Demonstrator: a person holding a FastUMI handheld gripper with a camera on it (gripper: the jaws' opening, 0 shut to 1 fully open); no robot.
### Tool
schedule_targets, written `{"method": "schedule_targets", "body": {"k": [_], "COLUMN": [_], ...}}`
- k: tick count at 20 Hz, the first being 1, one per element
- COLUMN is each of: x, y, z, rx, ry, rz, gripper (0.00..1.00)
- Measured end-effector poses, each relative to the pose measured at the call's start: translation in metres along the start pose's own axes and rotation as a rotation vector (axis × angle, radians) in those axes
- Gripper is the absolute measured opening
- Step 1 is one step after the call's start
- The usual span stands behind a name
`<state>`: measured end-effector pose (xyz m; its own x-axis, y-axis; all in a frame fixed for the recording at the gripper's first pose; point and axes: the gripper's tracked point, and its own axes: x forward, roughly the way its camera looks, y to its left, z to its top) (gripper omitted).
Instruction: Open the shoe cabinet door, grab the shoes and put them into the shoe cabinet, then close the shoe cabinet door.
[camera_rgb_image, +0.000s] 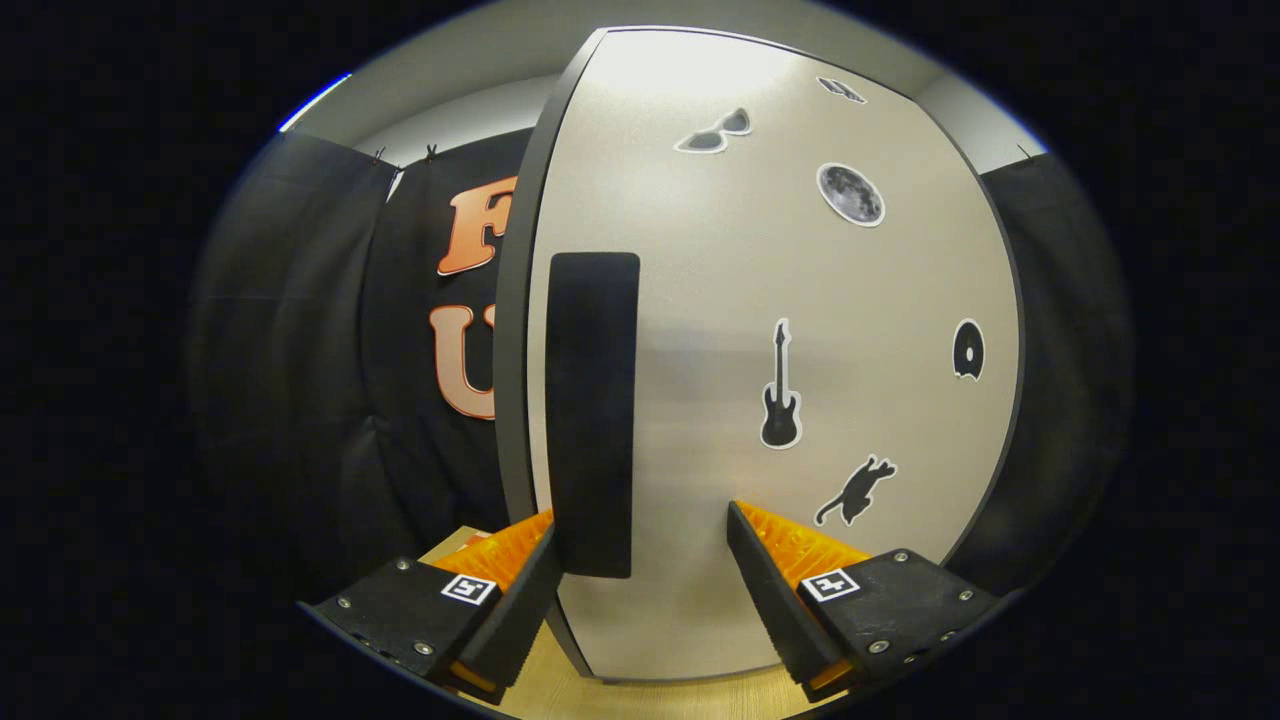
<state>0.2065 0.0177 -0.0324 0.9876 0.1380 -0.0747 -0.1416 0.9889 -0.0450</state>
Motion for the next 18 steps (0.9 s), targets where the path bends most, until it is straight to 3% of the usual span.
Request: {"method": "schedule_targets", "body": {"k": [8,18], "x": [-0.082,-0.240], "y": [-0.011,-0.054], "z": [0.011,0.007], "rx": [-0.010,-0.015], "ry": [-0.023,-0.006], "rz": [0.006,-0.031], "gripper": [0.95,0.96]}}
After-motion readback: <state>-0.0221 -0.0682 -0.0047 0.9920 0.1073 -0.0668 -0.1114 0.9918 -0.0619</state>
